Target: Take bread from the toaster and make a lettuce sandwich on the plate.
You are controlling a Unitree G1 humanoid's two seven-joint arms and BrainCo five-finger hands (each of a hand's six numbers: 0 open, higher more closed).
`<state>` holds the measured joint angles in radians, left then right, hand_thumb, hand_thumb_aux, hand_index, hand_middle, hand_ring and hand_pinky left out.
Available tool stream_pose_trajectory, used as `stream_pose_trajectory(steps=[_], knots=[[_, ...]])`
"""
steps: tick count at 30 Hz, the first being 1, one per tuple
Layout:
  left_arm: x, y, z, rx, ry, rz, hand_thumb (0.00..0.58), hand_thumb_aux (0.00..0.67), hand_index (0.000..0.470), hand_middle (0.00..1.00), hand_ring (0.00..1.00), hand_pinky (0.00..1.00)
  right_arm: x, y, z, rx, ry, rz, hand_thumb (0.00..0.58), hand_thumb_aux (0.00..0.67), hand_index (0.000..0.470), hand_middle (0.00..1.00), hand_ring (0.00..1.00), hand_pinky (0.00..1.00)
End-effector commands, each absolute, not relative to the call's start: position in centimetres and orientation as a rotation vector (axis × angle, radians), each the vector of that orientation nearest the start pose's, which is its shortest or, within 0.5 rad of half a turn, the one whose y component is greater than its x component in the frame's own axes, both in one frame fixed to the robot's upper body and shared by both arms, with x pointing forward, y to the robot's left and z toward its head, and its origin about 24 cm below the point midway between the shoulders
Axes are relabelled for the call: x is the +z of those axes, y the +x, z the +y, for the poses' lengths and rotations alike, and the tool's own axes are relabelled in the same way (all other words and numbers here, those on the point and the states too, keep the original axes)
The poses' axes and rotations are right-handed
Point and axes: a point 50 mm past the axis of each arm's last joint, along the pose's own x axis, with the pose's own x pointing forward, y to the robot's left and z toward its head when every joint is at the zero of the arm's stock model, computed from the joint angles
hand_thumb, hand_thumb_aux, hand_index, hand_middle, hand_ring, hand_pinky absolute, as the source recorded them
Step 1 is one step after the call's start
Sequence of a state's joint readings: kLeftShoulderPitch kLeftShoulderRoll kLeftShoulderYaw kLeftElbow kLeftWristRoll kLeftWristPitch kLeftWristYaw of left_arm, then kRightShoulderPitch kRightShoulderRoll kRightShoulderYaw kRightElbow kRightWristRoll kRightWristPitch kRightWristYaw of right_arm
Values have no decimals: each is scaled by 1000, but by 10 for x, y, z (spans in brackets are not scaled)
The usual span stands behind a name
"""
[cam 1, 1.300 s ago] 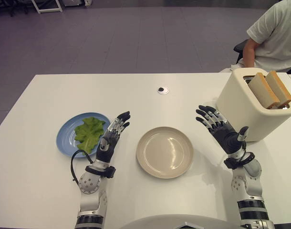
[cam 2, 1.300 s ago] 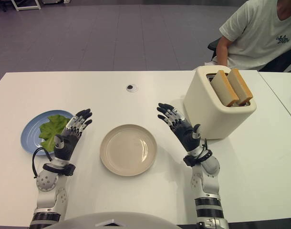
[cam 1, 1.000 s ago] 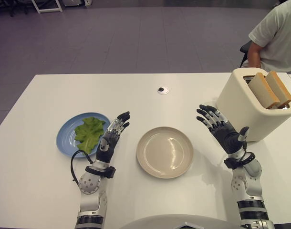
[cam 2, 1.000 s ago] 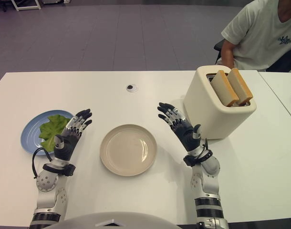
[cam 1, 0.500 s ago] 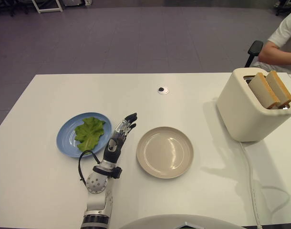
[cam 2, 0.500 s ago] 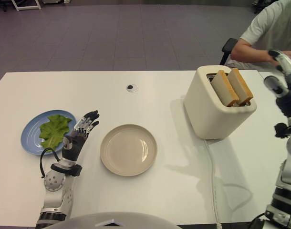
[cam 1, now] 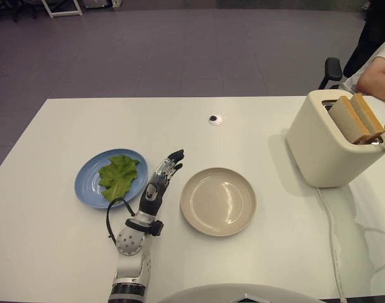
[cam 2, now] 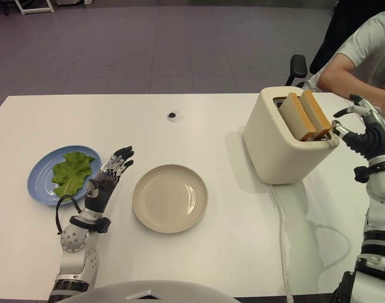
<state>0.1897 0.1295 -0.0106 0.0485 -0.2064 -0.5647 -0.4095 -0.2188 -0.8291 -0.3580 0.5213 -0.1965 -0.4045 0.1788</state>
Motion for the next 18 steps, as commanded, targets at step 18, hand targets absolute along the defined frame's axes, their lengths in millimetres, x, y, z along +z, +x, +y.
stream_pose_trajectory(steps=[18], knots=[[42,198,171,-321,20,-326,0,0,0,0,0,0,164,261,-364,-181,-944,-201,294,200,140,0,0,0]])
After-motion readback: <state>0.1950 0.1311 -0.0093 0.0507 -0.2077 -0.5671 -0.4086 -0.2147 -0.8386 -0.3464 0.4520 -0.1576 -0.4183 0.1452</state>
